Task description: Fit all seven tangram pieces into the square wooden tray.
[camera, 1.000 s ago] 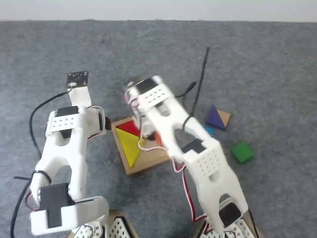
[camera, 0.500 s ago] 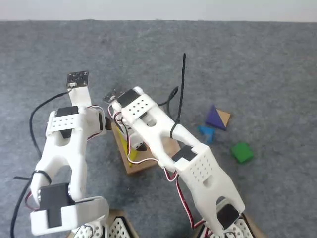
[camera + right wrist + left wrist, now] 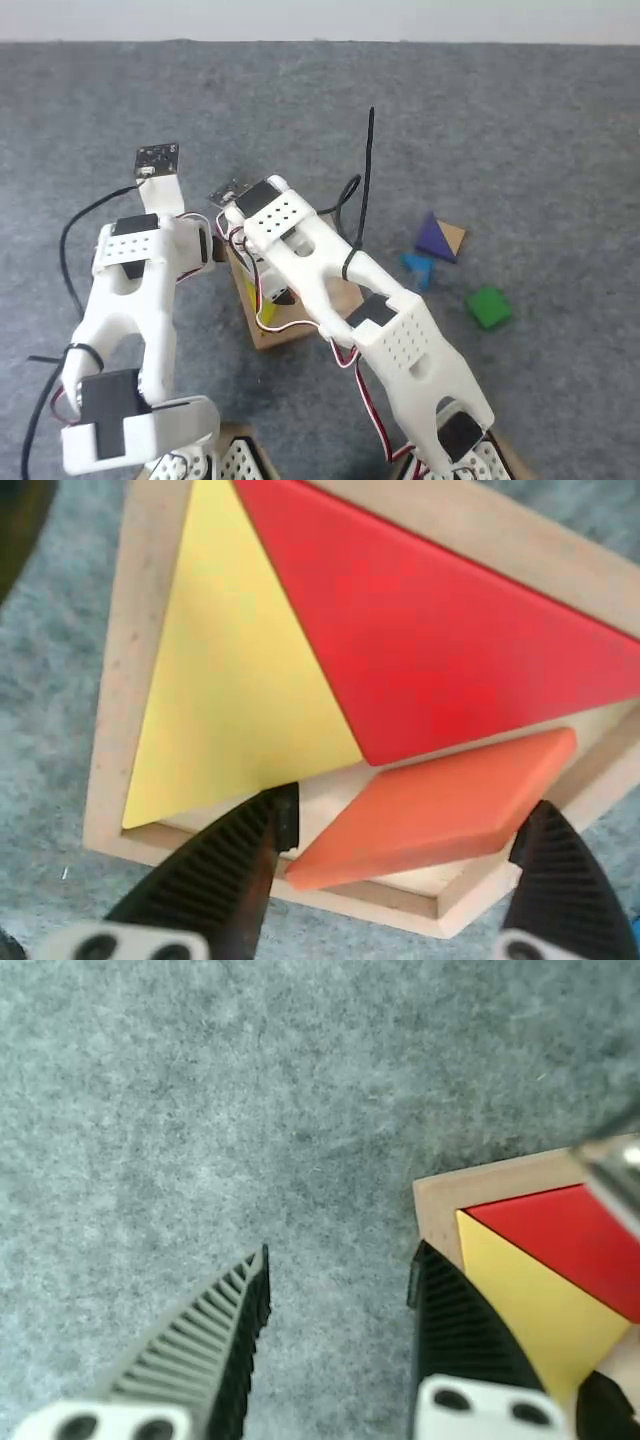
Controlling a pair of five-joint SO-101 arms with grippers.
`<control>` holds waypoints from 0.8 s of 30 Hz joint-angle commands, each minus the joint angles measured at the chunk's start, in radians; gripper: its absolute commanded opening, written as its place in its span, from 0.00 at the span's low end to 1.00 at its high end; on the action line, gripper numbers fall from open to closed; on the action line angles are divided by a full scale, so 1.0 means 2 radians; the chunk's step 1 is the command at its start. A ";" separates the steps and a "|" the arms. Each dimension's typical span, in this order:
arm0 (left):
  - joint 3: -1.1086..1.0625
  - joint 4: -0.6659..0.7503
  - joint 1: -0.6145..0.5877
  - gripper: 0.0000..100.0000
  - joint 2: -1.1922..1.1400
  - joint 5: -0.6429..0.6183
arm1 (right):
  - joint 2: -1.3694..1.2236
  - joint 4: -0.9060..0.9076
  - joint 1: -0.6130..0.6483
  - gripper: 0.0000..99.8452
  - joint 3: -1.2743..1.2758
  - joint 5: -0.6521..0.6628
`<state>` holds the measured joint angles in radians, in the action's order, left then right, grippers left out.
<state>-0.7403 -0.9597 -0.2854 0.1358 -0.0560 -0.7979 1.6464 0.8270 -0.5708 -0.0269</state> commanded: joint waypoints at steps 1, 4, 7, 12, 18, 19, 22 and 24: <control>0.008 0.008 -0.013 0.22 0.022 -0.005 | 0.056 -0.001 0.007 0.35 -0.013 -0.005; 0.016 0.005 -0.025 0.22 0.022 -0.006 | 0.076 0.010 0.011 0.35 -0.018 -0.004; 0.015 0.005 -0.027 0.22 0.025 -0.006 | 0.103 0.016 0.011 0.35 -0.018 -0.003; 0.035 0.005 -0.071 0.22 0.024 -0.026 | 0.152 0.063 0.004 0.35 -0.019 0.012; 0.064 -0.031 -0.079 0.22 0.028 -0.025 | 0.317 0.075 -0.063 0.35 0.010 0.037; 0.076 -0.049 -0.080 0.22 0.027 -0.025 | 0.352 0.075 -0.079 0.35 0.029 0.042; 0.112 -0.110 -0.069 0.22 0.028 -0.004 | 0.458 0.070 -0.136 0.35 0.128 0.071; 0.118 -0.124 -0.046 0.22 0.028 0.012 | 0.526 0.043 -0.186 0.35 0.221 0.090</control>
<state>-0.5654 -1.1515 -0.4250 0.1358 -0.0744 0.0123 1.7538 0.5815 -0.3376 0.0944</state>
